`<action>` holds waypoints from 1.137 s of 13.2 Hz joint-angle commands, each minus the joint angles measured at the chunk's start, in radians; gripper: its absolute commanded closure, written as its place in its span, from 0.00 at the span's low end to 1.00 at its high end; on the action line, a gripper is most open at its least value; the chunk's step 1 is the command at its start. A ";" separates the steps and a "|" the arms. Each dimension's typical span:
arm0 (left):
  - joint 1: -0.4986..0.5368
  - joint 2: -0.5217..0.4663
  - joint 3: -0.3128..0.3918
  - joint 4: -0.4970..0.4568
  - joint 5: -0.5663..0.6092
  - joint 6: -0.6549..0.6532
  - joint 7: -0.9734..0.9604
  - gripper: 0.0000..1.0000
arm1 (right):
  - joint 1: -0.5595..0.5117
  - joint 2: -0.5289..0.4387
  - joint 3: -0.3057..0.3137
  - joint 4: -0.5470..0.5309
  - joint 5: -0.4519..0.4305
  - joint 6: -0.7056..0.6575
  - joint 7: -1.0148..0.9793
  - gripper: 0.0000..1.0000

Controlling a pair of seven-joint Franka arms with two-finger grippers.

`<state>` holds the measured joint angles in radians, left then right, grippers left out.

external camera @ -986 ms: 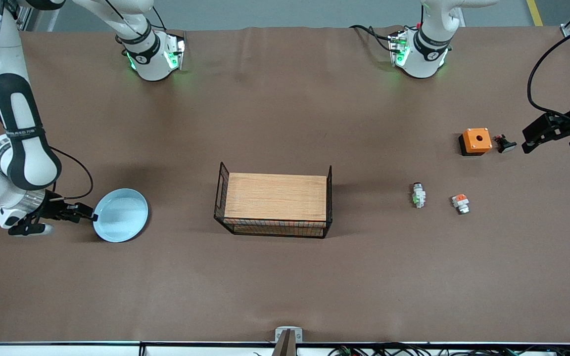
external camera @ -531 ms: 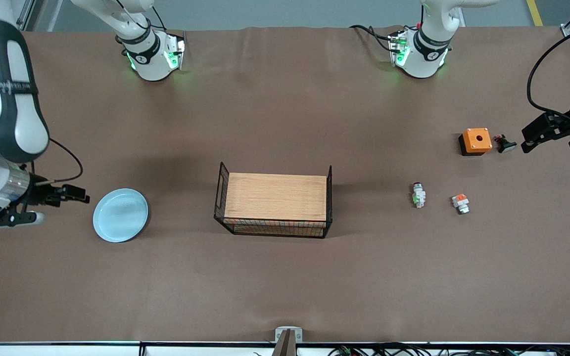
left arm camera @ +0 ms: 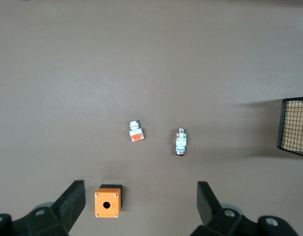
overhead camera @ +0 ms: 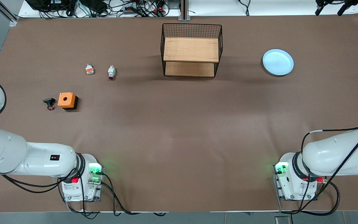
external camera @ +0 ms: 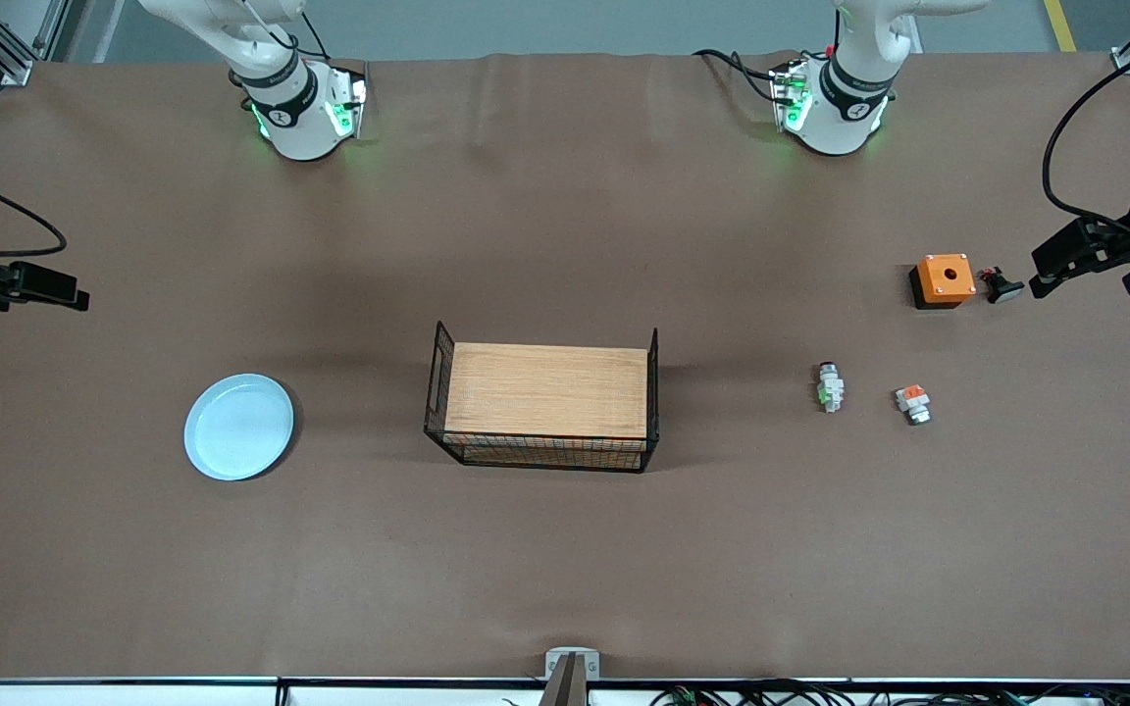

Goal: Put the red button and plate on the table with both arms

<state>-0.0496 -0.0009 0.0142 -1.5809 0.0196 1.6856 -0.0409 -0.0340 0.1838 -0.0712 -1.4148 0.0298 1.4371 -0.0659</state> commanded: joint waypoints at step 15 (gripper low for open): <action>0.001 0.007 0.003 0.024 -0.021 -0.029 -0.002 0.00 | 0.026 -0.101 0.002 0.082 0.013 -0.124 0.035 0.00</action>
<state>-0.0494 0.0005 0.0145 -1.5797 0.0181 1.6821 -0.0409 -0.0075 0.1358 -0.0672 -1.3212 0.0311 1.3334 -0.0434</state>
